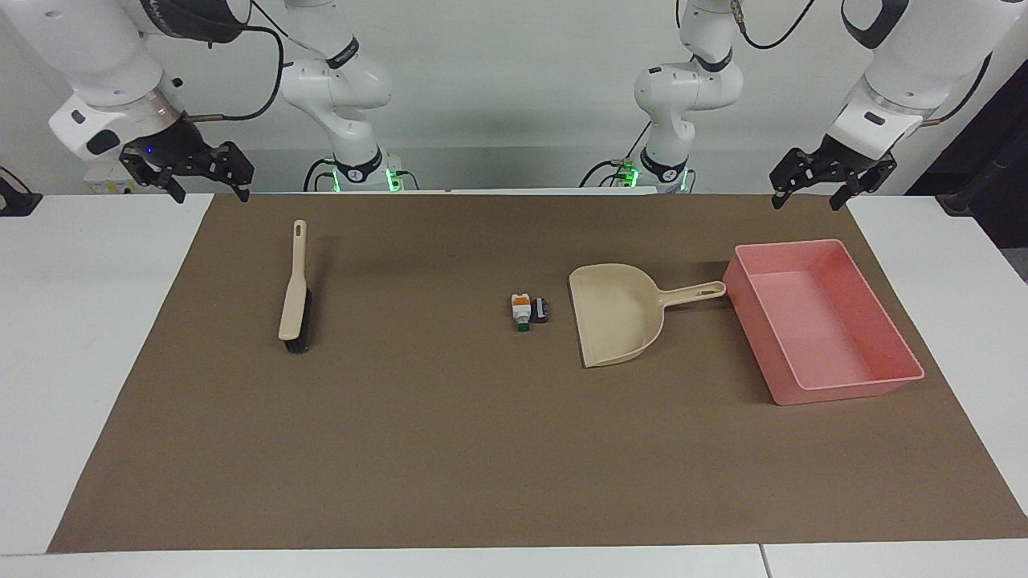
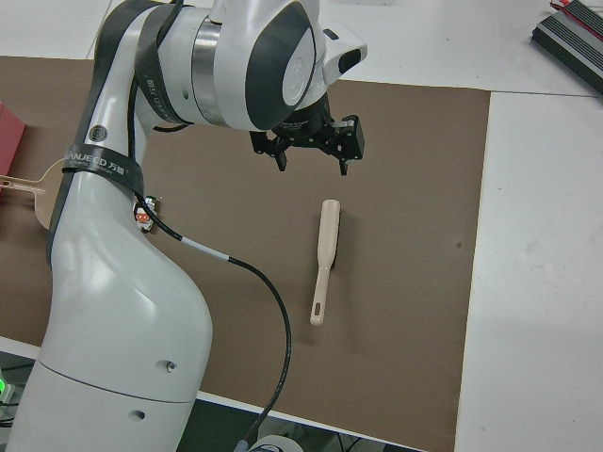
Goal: Clean e-waste and dump in bin
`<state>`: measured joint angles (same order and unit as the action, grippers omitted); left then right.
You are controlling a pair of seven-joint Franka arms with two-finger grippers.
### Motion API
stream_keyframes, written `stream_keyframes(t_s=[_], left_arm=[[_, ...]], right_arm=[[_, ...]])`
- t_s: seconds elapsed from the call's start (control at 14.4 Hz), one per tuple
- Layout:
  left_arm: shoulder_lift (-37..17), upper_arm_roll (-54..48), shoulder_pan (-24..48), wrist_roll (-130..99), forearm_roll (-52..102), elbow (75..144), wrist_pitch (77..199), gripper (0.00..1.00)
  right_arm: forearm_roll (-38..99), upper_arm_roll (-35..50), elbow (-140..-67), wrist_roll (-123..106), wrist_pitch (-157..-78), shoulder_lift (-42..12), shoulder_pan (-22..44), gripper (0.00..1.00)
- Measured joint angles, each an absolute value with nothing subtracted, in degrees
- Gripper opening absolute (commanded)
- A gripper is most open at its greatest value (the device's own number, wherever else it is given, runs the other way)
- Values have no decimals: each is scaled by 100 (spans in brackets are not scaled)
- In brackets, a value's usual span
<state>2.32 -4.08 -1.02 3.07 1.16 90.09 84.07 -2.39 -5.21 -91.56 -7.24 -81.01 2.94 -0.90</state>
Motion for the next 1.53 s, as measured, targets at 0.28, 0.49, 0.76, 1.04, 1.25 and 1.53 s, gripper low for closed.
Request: stream_keyframes(t_s=[0.28,0.49,0.76,1.04,1.25,1.53], left_arm=[[238,-405,-102,307,113,9033,8100,99],[244,-392,-104,307,111,9035,7861,99],[245,-382,-110,305,108,9035,7775,99],[246,-374,-111,304,106,9035,8006,99],[246,-367,-112,305,105,9035,8329,99],[246,-372,-108,820,104,9036,8543,98]], right_arm=[[-239,-521,-9156,-724,-8101,294,-90,100],[-239,-521,-9156,-724,-8101,294,-90,100],[-239,-521,-9175,-724,-8101,295,-91,100],[-239,-521,-9423,-724,-8162,385,-94,100],[-239,-521,-10585,-724,-9287,809,-94,100],[-239,-520,-12787,-724,-10532,1593,-94,100]])
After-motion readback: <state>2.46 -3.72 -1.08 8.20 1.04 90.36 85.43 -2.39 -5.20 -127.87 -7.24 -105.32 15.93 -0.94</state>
